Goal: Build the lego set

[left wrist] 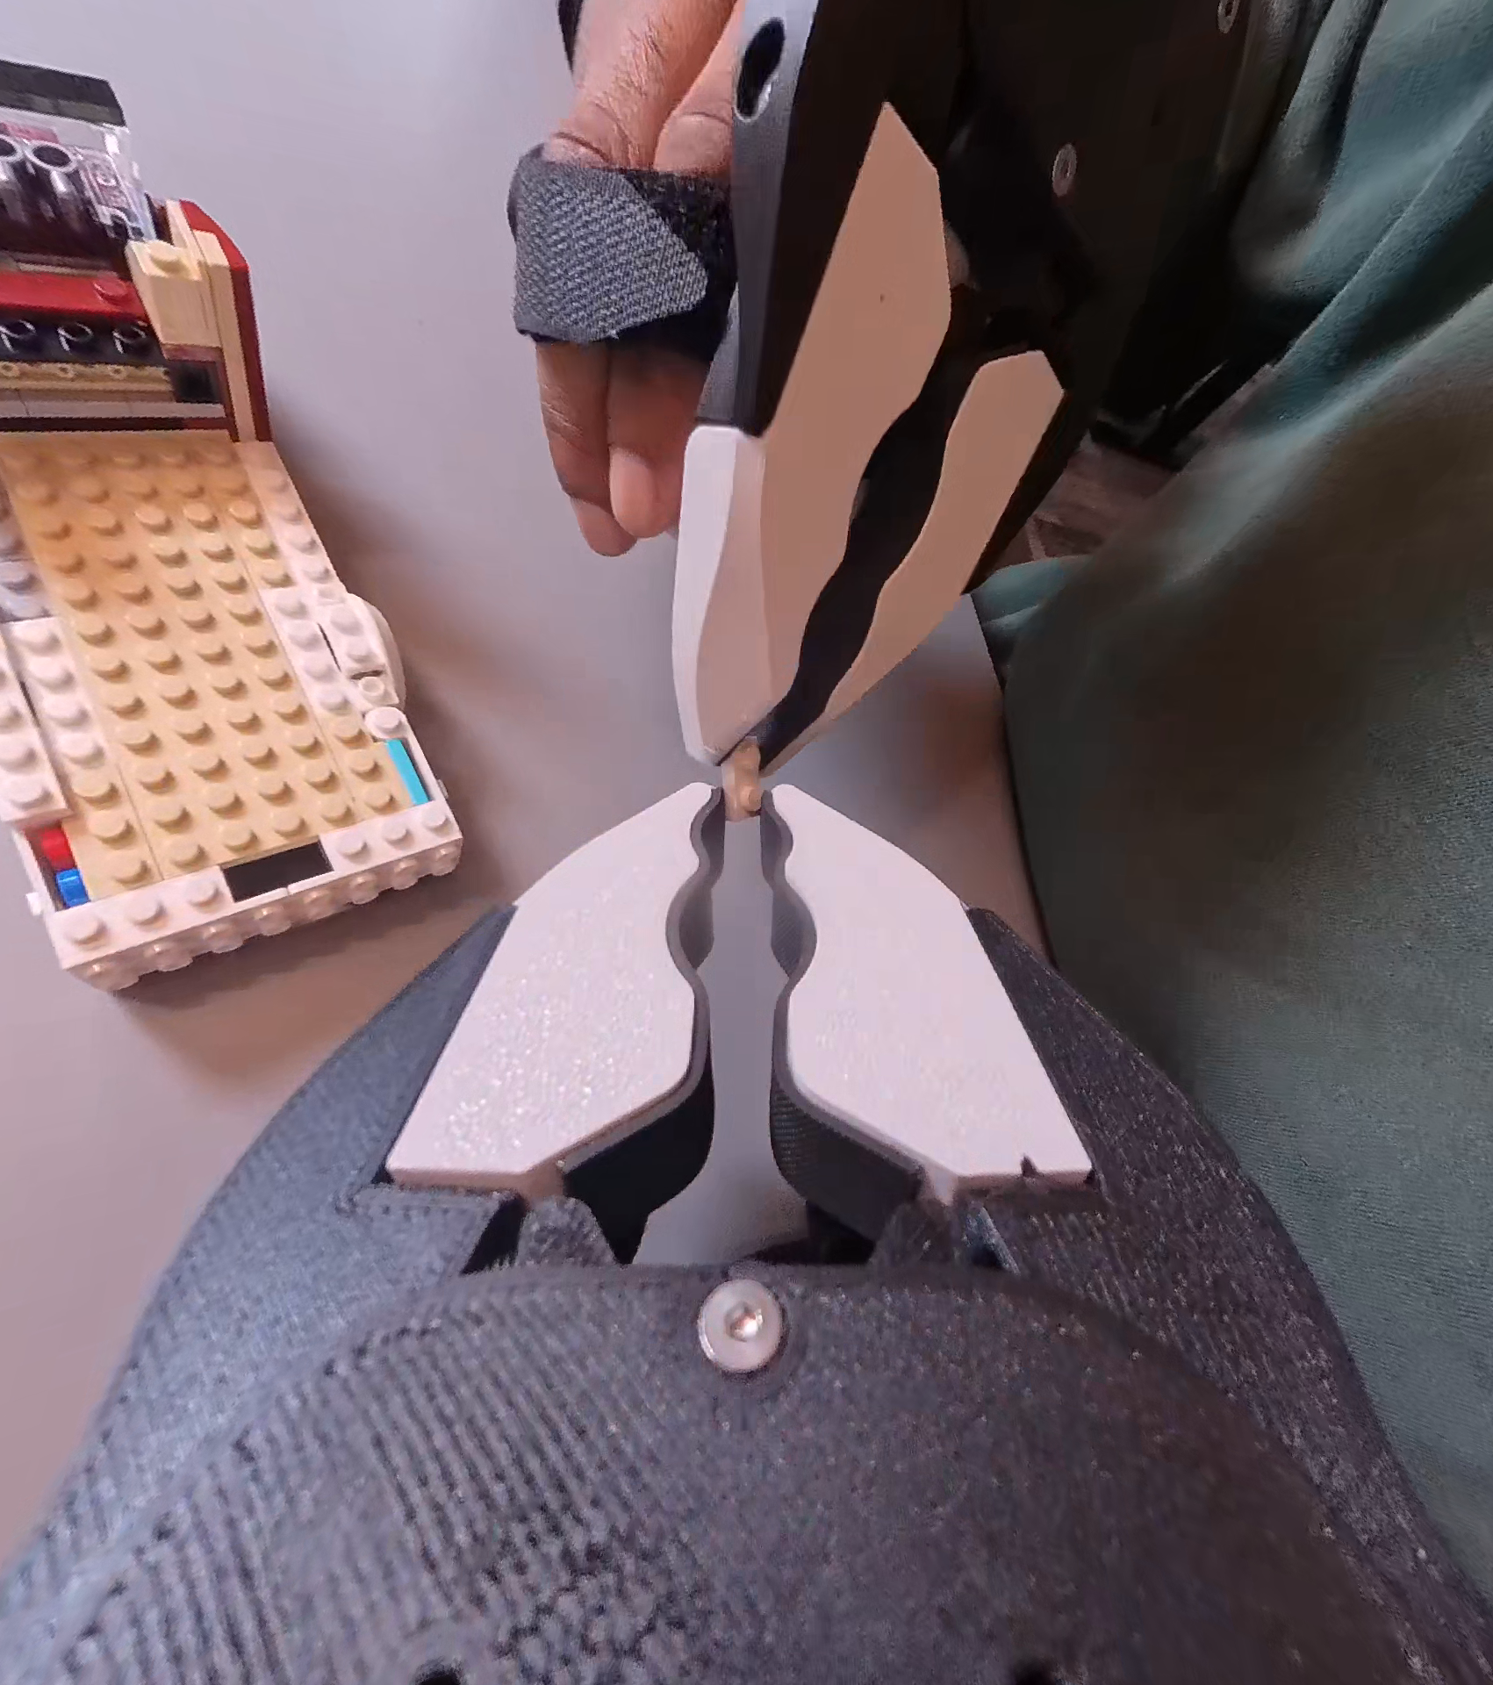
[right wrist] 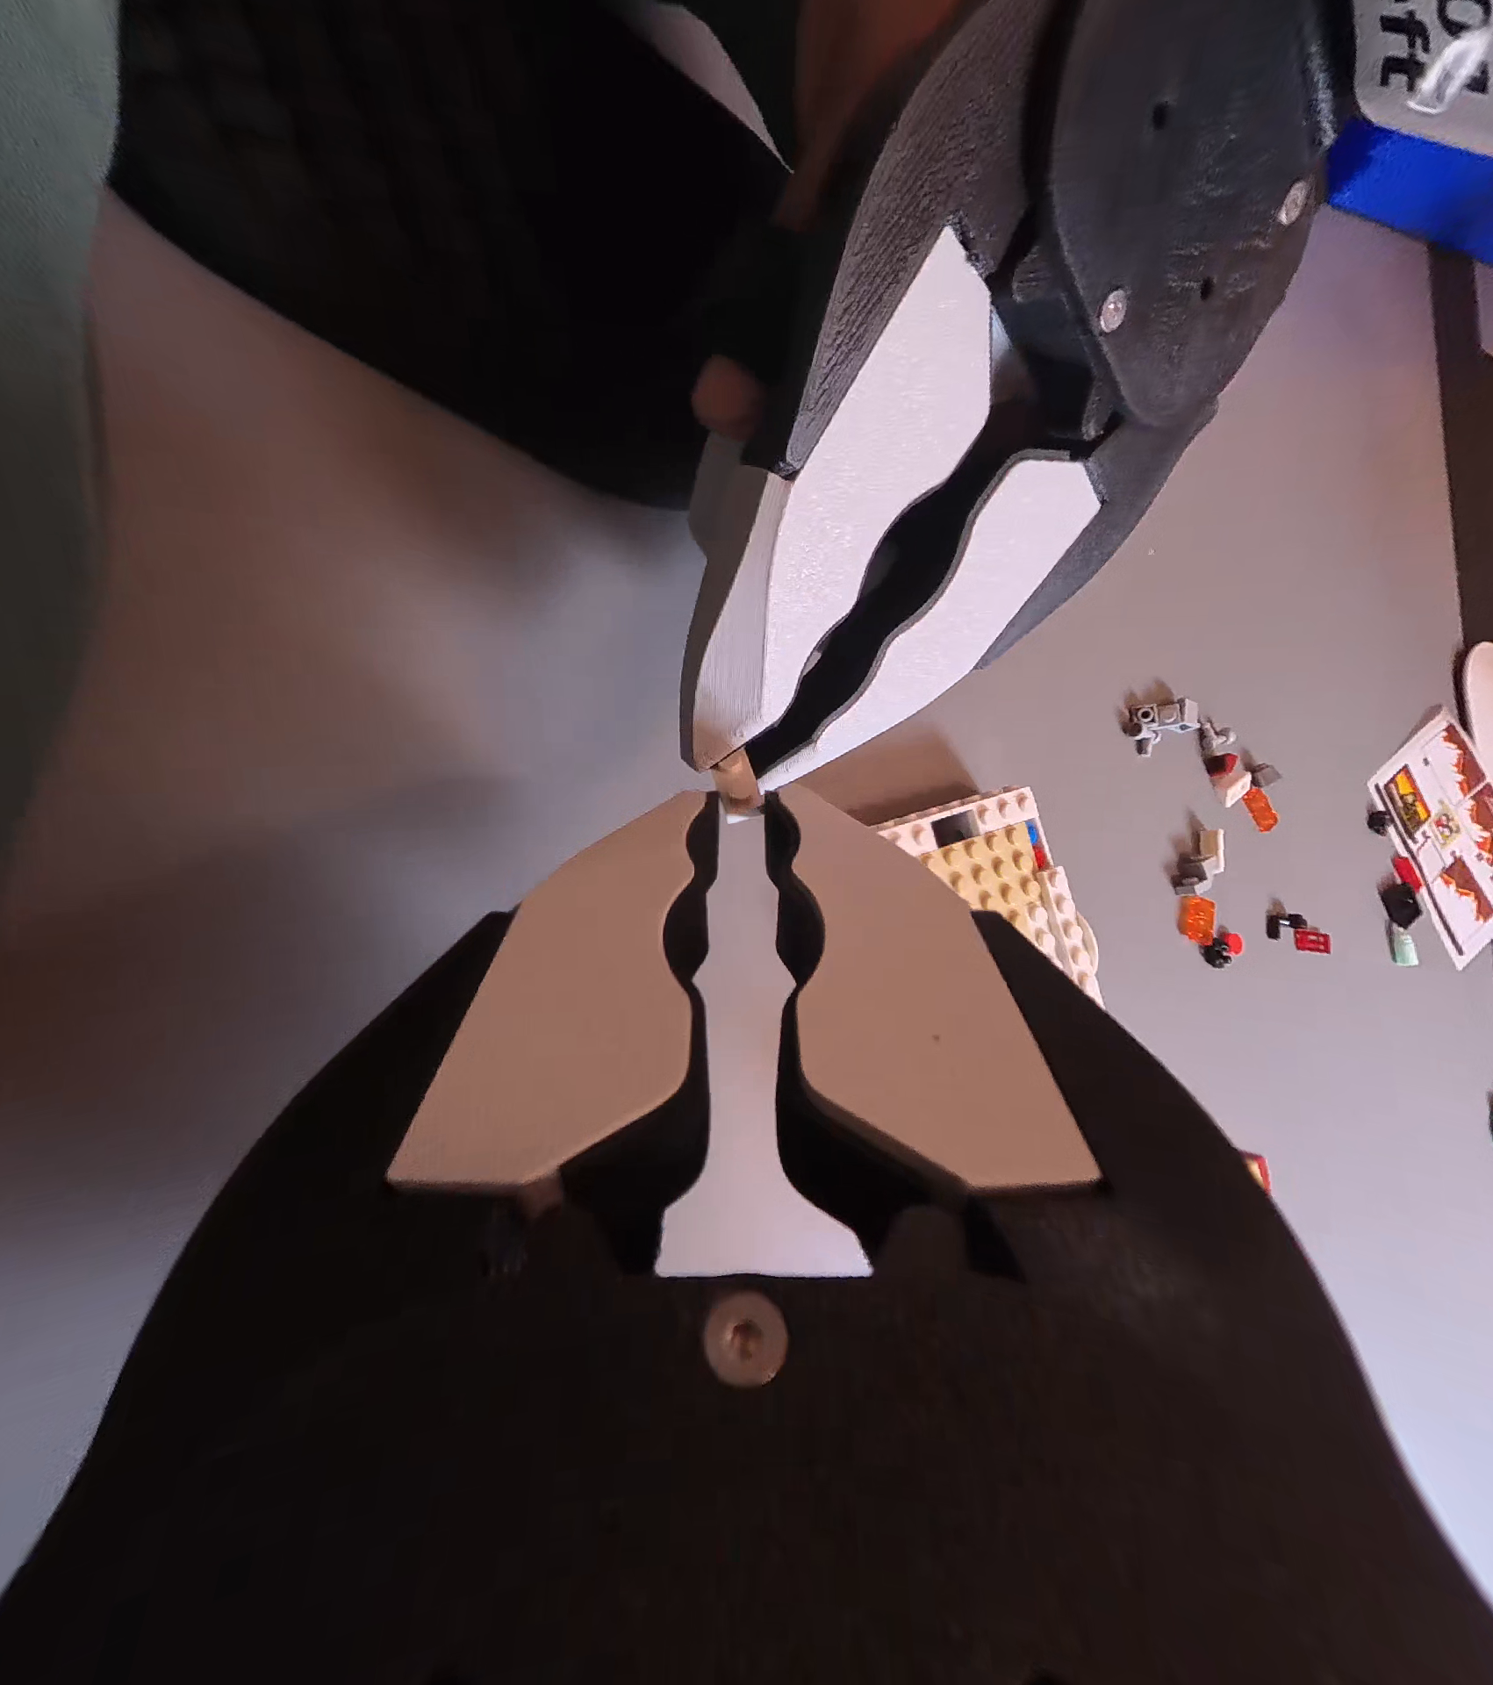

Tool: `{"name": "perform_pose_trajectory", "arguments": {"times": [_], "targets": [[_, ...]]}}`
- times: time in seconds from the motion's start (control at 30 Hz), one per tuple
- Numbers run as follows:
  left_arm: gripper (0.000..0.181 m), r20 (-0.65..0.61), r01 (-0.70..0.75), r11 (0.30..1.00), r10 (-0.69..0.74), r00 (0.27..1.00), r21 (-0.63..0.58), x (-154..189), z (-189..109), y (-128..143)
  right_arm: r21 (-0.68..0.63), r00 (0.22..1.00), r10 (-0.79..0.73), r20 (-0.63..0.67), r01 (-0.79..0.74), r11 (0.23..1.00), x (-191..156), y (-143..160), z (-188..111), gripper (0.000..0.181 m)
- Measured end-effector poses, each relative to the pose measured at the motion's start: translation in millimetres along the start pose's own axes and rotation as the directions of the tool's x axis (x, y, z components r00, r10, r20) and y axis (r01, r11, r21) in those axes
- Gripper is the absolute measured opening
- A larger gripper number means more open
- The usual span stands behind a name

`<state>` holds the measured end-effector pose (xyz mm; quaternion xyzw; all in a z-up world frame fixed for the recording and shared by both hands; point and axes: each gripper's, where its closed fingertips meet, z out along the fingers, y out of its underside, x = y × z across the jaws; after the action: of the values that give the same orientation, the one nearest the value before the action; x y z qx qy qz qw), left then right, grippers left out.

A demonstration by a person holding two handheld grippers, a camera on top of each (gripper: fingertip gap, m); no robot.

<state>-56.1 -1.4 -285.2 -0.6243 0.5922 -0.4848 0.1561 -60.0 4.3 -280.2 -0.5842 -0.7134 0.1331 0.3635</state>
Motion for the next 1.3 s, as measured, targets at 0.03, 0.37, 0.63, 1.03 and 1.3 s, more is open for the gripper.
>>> {"name": "perform_pose_trajectory", "arguments": {"times": [0.03, 0.37, 0.63, 1.03, 1.3], "targets": [[0.007, 0.004, 0.0, 1.0, 0.0, 1.0, 0.0, -1, 0, 0, -0.003, 1.0, -0.006, -0.003, 0.006, 1.0, 0, 1, 0, 0.009], [0.04, 0.43, -0.172, 0.983, 0.129, 0.894, 0.063, -67, -32, -15, -0.055, 0.973, 0.21, -0.101, -0.216, 0.975, 47, 42, -5, 0.009], [0.087, 0.562, -0.165, 0.986, 0.123, 0.818, 0.024, -94, -31, -6, -0.223, 0.989, 0.148, 0.026, -0.139, 0.965, 47, 54, 10, 0.008], [0.074, 0.556, -0.156, 0.984, 0.178, 0.812, -0.086, -97, -17, 11, -0.389, 0.984, 0.123, 0.131, -0.063, 0.919, 46, 63, 17, 0.008], [0.068, 0.553, -0.162, 0.983, 0.181, 0.813, -0.084, -95, -17, 10, -0.41, 0.97, 0.125, 0.207, -0.03, 0.912, 49, 64, 15, 0.011]]}}
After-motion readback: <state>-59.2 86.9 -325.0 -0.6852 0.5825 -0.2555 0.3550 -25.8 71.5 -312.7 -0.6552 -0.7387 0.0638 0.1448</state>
